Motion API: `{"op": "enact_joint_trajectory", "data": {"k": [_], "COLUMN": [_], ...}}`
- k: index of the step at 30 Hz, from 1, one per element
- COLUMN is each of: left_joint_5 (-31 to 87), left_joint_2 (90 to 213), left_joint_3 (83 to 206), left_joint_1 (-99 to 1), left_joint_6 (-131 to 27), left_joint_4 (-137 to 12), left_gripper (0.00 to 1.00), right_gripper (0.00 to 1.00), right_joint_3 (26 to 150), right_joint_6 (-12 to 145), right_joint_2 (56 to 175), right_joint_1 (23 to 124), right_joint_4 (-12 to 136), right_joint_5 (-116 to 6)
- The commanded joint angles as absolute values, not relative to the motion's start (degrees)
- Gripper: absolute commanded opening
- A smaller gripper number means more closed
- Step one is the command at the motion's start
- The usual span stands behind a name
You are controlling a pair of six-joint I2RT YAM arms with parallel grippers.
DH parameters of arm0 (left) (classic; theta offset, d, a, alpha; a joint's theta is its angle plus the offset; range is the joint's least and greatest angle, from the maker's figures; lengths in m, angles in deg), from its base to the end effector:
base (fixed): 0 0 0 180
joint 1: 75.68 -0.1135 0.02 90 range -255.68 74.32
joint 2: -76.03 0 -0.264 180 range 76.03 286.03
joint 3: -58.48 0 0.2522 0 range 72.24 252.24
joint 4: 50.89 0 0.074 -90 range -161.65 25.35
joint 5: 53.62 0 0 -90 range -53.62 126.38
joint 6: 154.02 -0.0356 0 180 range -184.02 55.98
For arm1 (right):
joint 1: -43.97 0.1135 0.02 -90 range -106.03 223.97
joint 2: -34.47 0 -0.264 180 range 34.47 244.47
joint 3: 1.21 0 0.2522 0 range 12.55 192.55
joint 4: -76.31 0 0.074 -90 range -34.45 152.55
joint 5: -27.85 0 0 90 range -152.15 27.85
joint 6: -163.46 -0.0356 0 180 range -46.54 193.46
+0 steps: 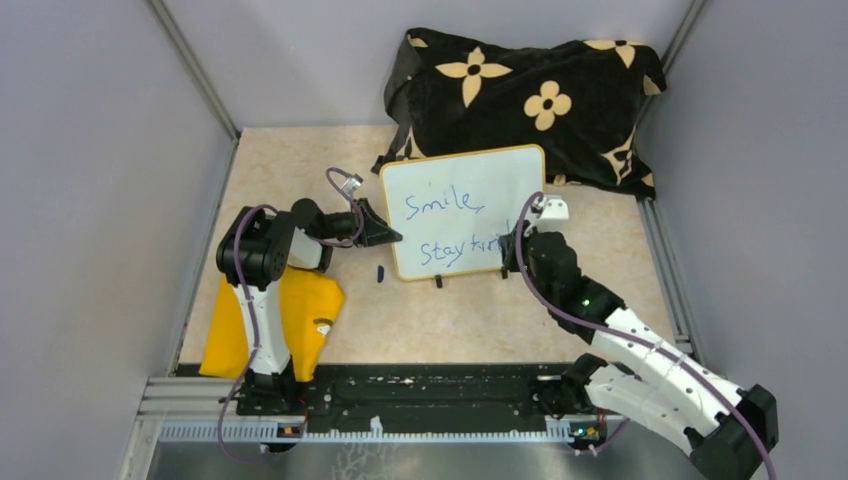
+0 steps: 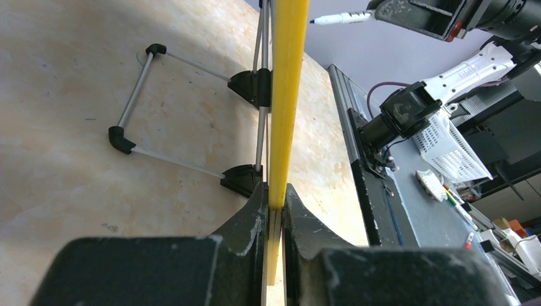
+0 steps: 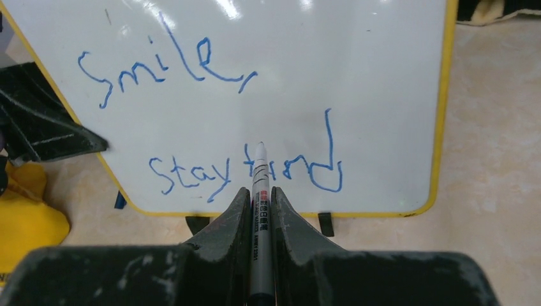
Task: Write a sentence on the whiteboard
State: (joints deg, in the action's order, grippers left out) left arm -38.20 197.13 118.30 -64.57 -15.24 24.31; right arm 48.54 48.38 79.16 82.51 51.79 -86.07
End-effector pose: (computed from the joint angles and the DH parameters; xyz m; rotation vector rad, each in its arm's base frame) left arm 0.3452 -0.1028 0.1385 0.7574 1.5959 -1.6429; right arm 0.1529 0.1033 0.2859 0.0592 1.8954 0.3615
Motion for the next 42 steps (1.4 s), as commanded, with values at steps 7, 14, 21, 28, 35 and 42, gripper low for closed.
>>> {"op": "enact_joint_trajectory", "data": {"k": [7,14,21,28,35,42], "left_joint_5": [-38.33,-38.24,-38.28,-38.24,-38.25,-38.24], "left_joint_2": [200.46,200.53,200.48,200.42,200.52,200.56], "left_joint_3": [117.72,117.79,117.84,117.82,117.79,117.82], "left_joint_1": [-64.17,-64.17,-64.17,-64.17,-64.17,-64.17], "left_joint_6": [-16.16,-16.12,-16.02,-16.03,-16.12,-16.12], "left_joint_4": [31.17,31.28,31.23,31.23,31.15,31.06], "left_gripper": [0.00,0.00,0.00,0.00,0.00,0.00], "right_gripper": [0.00,0.00,0.00,0.00,0.00,0.00], "right_joint_3": [47.48,46.74,46.74,46.55,45.83,44.72], "right_joint_6": [52.84,52.81,52.34,51.96,51.13,50.22], "right_joint_2": [85.72,86.15,87.64,88.34,88.13,87.74], "right_joint_1": [86.47,86.52,86.56,86.54,86.54,86.56], "right_joint_4": [65.53,67.47,67.32,66.91,65.95,65.28], "right_joint_5": [-89.23,-89.97,-90.45,-90.78,-90.98,-90.97]}}
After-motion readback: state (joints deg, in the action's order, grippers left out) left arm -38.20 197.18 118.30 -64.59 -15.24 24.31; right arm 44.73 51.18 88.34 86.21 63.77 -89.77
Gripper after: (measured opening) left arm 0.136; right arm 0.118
